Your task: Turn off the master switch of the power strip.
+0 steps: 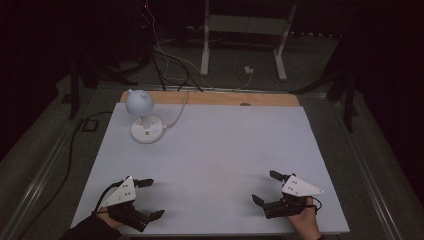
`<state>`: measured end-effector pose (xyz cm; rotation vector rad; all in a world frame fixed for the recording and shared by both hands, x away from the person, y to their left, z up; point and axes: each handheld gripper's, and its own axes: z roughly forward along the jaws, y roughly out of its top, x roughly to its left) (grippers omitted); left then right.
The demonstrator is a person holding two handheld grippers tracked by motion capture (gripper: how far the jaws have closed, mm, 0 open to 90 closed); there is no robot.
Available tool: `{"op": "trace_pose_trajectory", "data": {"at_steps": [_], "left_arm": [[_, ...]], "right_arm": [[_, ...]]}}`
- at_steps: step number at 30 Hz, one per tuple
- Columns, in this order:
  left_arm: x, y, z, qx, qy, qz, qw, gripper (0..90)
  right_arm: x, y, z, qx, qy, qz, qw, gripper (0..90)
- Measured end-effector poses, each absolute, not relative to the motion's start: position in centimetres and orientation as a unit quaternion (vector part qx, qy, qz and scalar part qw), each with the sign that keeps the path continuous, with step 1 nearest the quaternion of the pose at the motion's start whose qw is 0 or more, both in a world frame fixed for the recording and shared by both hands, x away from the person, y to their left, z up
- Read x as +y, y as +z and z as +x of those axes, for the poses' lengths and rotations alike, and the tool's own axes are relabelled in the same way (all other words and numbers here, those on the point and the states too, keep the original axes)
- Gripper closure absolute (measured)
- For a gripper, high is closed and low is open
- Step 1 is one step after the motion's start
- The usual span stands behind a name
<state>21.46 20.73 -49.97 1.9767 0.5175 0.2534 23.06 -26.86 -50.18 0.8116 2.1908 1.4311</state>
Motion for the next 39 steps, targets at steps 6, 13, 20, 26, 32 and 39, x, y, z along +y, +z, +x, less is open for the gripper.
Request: {"op": "trace_pose_trajectory", "data": {"at_steps": [6,13,20,26,32,39], "left_arm": [[20.5,-49.5,21.7,0.215,0.102,0.824,0.514,0.3],[20.4,-49.1,22.1,0.216,0.106,0.824,0.513,0.3],[20.3,-48.5,22.6,0.224,0.11,0.823,0.51,0.3],[20.2,-48.2,23.5,0.236,0.11,0.818,0.513,0.4],[20.0,-47.9,24.2,0.247,0.116,0.814,0.512,0.4],[20.1,-47.2,25.2,0.259,0.137,0.806,0.514,0.4]], "right_arm": [[-26.8,-50.2,23.0,0.783,0.513,0.289,0.2,0.0],[-26.9,-50.2,23.1,0.782,0.514,0.291,0.199,0.0],[-26.9,-50.1,23.0,0.782,0.514,0.29,0.2,0.0],[-26.9,-50.1,23.0,0.783,0.513,0.29,0.199,0.0],[-26.9,-50.1,23.0,0.782,0.514,0.291,0.198,0.0],[-26.9,-50.1,23.0,0.78,0.515,0.292,0.199,0.0]]}}
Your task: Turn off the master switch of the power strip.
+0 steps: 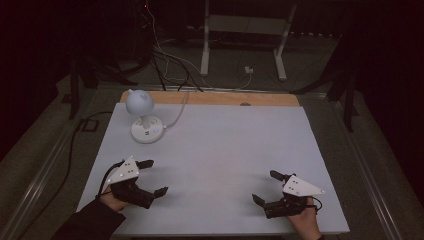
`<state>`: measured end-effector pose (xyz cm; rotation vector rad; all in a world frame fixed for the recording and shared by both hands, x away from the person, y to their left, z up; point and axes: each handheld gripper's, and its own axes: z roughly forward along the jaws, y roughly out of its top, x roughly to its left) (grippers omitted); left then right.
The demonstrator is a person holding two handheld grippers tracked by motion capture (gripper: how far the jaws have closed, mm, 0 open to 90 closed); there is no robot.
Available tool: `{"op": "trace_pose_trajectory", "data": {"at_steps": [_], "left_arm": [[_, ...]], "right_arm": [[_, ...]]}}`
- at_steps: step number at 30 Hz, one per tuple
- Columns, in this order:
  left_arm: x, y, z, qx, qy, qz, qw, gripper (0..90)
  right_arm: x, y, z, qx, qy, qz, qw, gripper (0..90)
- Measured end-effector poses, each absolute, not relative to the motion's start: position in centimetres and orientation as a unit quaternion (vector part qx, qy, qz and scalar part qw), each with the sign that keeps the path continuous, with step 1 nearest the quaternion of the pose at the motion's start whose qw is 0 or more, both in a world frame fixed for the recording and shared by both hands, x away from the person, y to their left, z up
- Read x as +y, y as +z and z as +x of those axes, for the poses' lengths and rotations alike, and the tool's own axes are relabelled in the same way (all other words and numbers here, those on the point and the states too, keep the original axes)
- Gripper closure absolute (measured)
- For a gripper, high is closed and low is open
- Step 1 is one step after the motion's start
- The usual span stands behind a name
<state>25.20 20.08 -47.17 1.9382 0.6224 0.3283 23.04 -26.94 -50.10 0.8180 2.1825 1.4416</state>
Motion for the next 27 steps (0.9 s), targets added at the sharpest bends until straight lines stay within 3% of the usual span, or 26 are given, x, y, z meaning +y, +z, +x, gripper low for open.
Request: {"op": "trace_pose_trajectory", "data": {"at_steps": [27], "left_arm": [[20.1,-46.0,29.8,0.34,0.19,0.771,0.505,0.4]], "right_arm": [[-27.0,-50.1,23.1,0.779,0.517,0.294,0.198,0.0]]}}
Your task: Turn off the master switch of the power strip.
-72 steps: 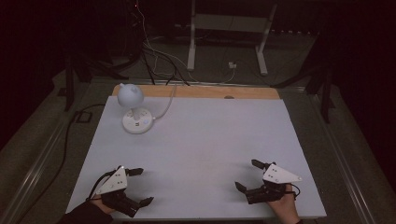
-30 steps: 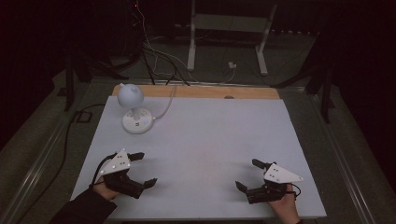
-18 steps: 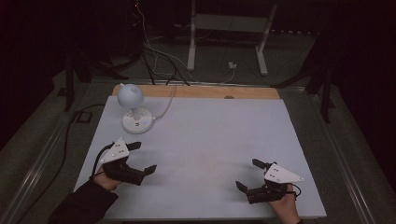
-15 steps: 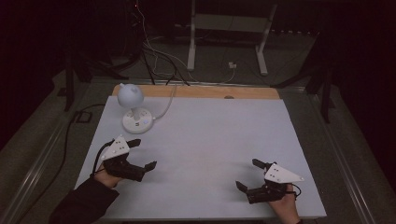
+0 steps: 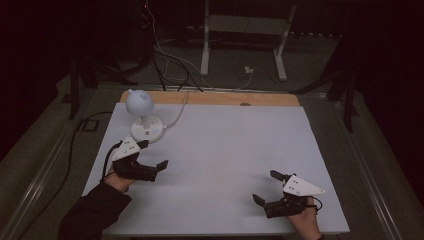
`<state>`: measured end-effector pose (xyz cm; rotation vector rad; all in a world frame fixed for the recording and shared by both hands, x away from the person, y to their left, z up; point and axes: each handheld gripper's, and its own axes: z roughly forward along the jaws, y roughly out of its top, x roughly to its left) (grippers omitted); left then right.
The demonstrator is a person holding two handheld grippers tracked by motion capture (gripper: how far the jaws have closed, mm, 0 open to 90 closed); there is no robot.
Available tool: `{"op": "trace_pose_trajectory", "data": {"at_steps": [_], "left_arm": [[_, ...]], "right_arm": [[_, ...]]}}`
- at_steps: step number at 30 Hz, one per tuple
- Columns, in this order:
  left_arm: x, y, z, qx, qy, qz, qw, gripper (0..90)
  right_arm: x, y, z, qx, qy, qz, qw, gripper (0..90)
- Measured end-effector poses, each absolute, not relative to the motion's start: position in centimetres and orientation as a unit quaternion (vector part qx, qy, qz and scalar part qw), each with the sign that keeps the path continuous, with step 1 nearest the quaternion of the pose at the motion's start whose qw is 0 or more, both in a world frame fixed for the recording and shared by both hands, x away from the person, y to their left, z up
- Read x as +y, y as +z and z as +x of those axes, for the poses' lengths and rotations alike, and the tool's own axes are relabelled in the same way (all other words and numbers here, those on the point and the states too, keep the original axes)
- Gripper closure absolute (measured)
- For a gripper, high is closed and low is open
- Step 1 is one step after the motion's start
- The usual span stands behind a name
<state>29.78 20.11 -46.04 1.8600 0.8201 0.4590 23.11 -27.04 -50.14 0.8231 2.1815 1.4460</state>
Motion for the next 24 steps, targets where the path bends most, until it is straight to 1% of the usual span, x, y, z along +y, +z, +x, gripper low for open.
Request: {"op": "trace_pose_trajectory", "data": {"at_steps": [6,16,24], "left_arm": [[20.1,-46.3,30.8,0.348,0.199,0.77,0.497,0.4],[20.2,-46.8,32.5,0.373,0.214,0.753,0.497,0.4],[19.9,-47.1,33.6,0.379,0.223,0.755,0.486,0.5]], "right_arm": [[-27.0,-50.1,23.1,0.779,0.517,0.294,0.198,0.0],[-27.1,-50.1,23.1,0.778,0.518,0.295,0.198,0.0],[-27.1,-50.2,23.1,0.779,0.518,0.295,0.197,0.0]]}}
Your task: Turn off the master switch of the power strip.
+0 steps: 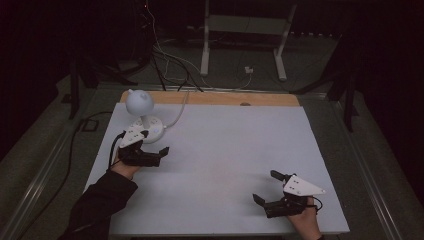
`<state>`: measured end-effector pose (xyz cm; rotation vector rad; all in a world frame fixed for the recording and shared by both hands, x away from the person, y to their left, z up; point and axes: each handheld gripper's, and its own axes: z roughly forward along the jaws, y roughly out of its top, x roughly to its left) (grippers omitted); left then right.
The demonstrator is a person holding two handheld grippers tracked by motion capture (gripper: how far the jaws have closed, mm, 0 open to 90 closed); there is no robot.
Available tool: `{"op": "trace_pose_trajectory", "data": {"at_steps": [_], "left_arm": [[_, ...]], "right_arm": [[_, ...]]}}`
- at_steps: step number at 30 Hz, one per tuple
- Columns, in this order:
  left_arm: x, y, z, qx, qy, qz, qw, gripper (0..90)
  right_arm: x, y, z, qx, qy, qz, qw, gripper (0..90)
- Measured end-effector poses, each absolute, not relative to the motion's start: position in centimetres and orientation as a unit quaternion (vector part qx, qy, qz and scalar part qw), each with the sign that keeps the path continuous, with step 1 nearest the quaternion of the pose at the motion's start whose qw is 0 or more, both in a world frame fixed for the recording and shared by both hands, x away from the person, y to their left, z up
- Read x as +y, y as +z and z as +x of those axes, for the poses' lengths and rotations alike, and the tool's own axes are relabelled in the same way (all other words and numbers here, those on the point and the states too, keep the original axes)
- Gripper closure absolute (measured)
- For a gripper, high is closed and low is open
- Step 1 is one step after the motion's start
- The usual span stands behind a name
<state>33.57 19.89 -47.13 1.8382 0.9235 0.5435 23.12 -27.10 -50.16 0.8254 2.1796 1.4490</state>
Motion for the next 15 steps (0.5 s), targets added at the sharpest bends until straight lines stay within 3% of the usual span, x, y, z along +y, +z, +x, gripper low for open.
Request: {"op": "trace_pose_trajectory", "data": {"at_steps": [15], "left_arm": [[19.6,-47.5,35.7,0.401,0.239,0.748,0.471,0.5]], "right_arm": [[-27.1,-50.2,23.1,0.778,0.519,0.296,0.196,0.0]]}}
